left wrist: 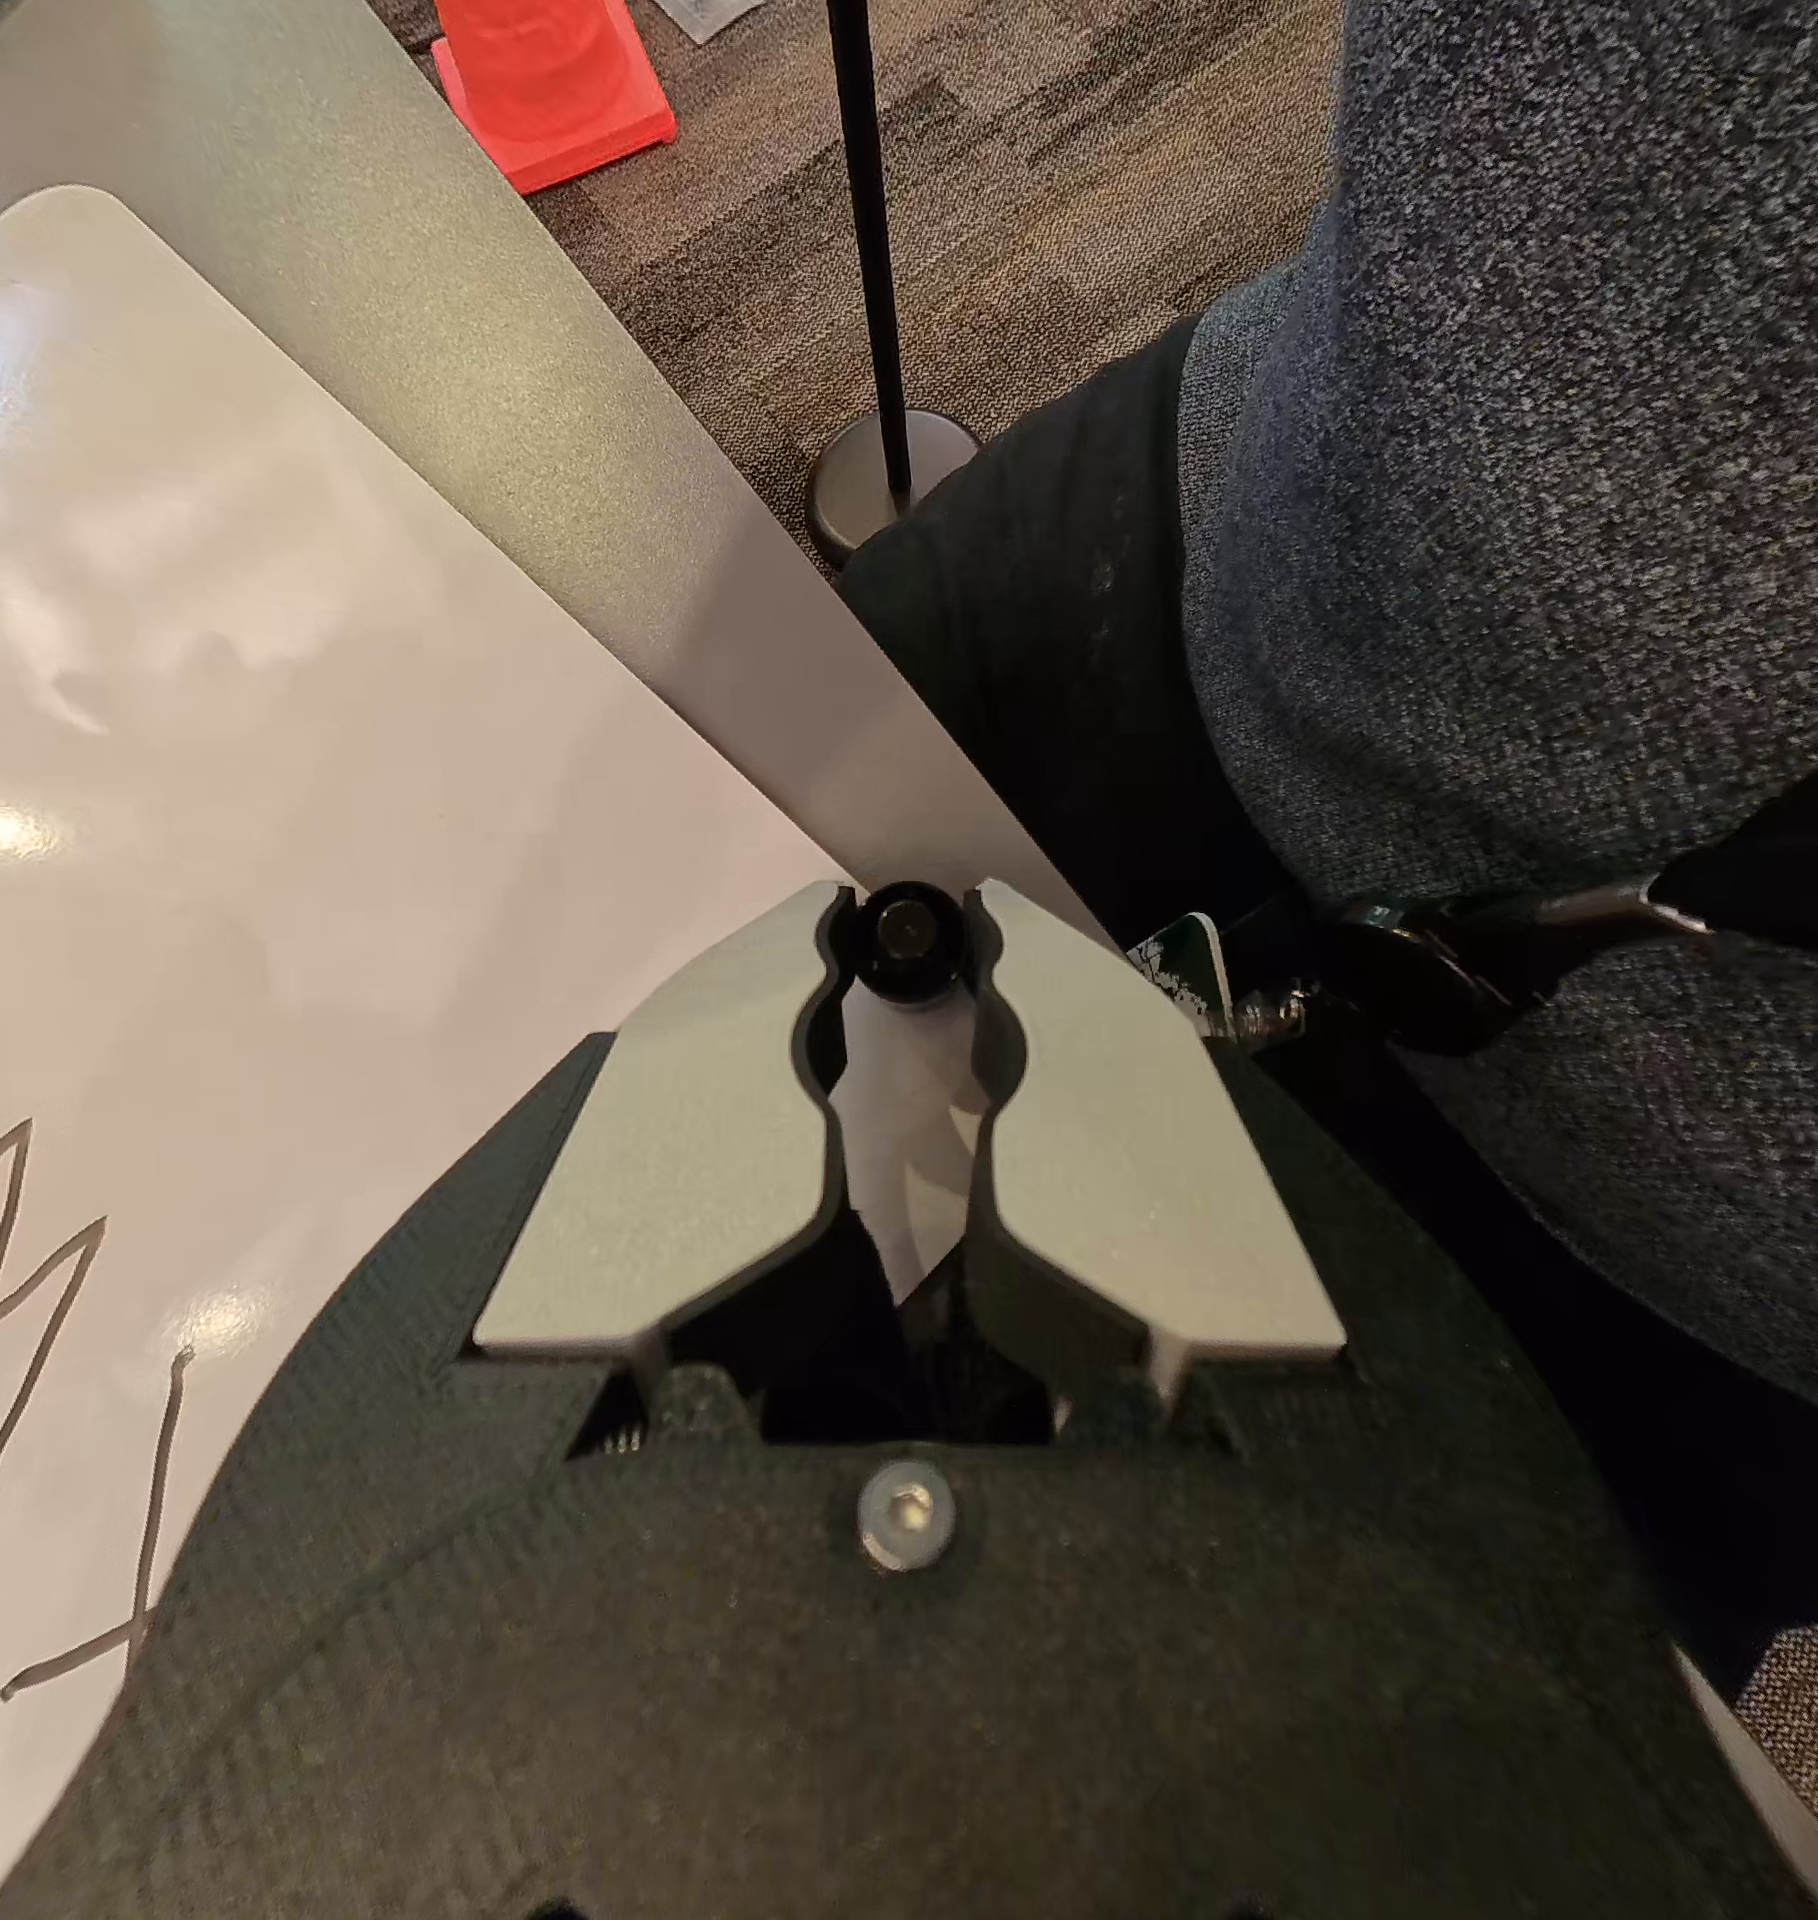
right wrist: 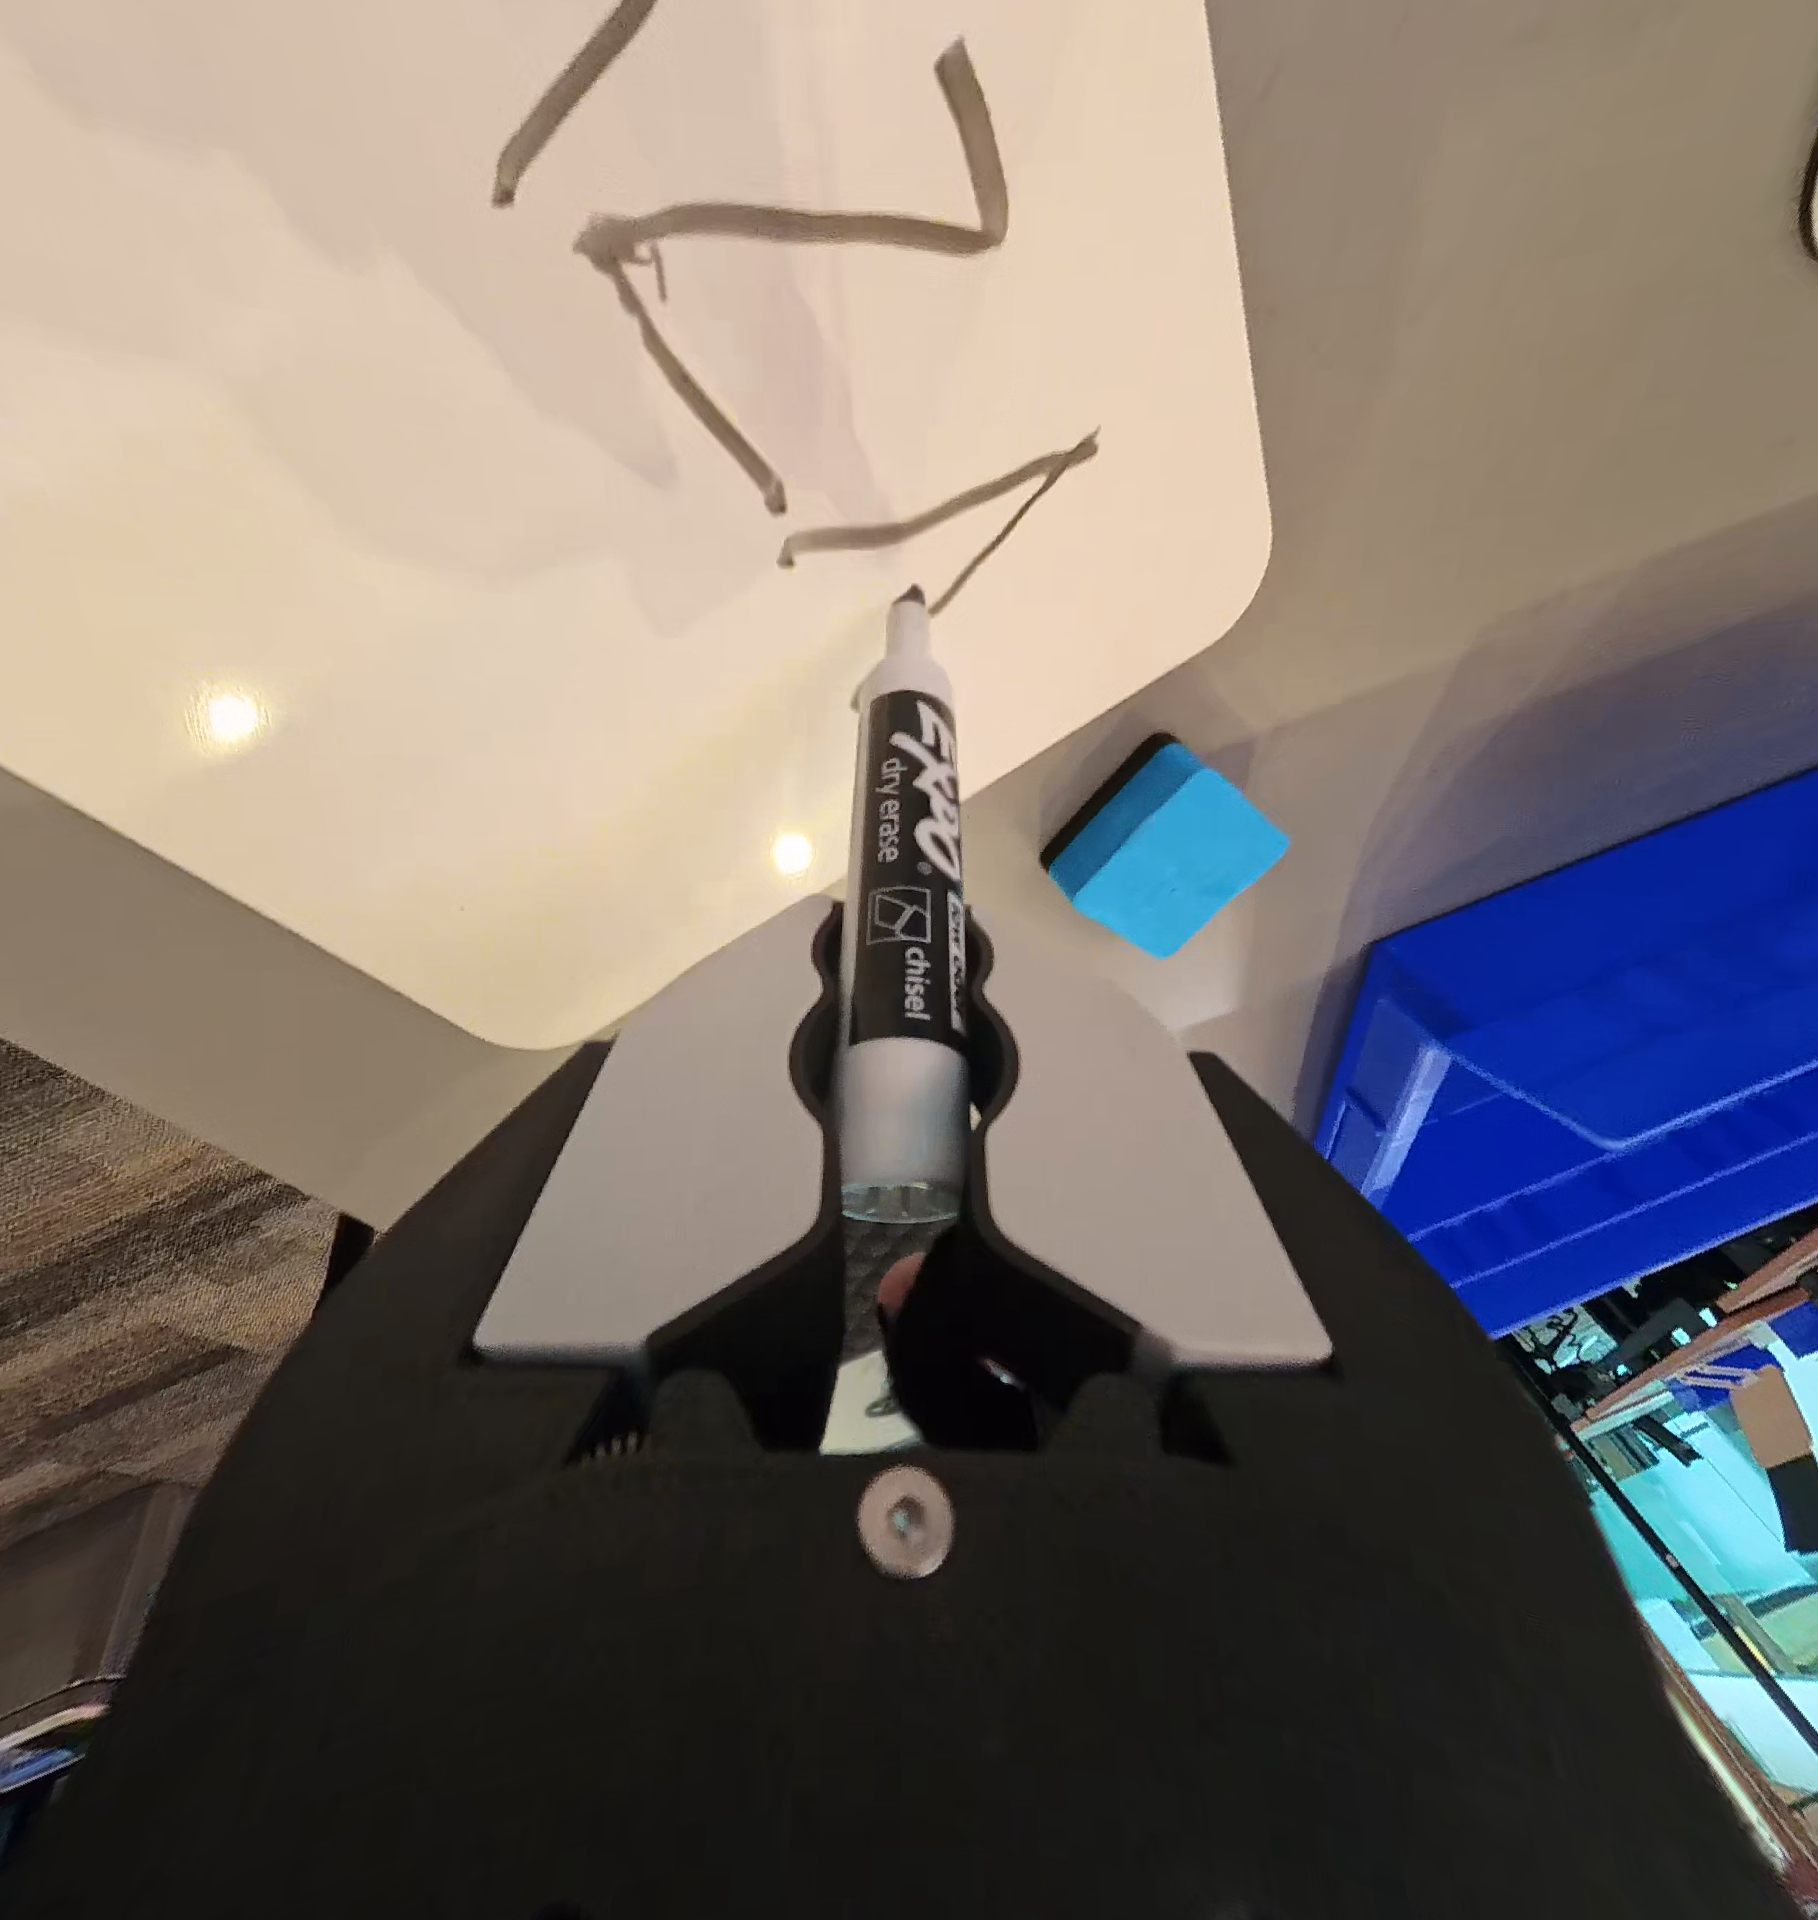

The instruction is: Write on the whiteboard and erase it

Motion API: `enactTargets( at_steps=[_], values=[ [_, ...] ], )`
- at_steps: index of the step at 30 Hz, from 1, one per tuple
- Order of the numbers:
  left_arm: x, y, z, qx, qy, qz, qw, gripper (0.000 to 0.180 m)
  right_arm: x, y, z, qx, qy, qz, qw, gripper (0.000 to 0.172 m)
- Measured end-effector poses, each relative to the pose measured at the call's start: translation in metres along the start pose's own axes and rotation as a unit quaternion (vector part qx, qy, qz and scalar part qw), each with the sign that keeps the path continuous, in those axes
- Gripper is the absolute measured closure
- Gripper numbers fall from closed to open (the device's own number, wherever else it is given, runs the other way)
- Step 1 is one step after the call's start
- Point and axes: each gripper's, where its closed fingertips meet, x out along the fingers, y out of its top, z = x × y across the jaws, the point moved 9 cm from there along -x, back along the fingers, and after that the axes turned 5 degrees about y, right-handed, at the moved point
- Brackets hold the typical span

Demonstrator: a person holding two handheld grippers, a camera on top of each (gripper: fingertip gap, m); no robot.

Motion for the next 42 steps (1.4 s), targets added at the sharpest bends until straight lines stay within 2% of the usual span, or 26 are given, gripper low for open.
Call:
enactTargets(
  at_steps=[7,18,26,33,42],
  values=[
    [0.000,0.000,0.000,0.000,0.000,0.000,1.000,0.160,0.005,0.009,0.004,-0.008,0.005,0.003,1.000,0.151],
    [0.000,0.000,0.000,0.000,0.000,0.000,1.000,0.160,0.010,-0.002,0.009,0.005,0.005,-0.009,1.000,0.151],
    [0.000,0.000,0.000,0.000,0.000,0.000,1.000,0.160,0.005,0.009,0.002,-0.015,0.007,0.000,1.000,0.151],
    [0.000,0.000,0.000,0.000,0.000,0.000,1.000,0.160,0.002,-0.002,0.022,0.013,-0.023,0.003,1.000,0.151],
    [0.000,0.000,0.000,0.000,0.000,0.000,1.000,0.160,0.017,0.010,0.040,0.007,-0.030,0.000,1.000,0.151]
  ],
)
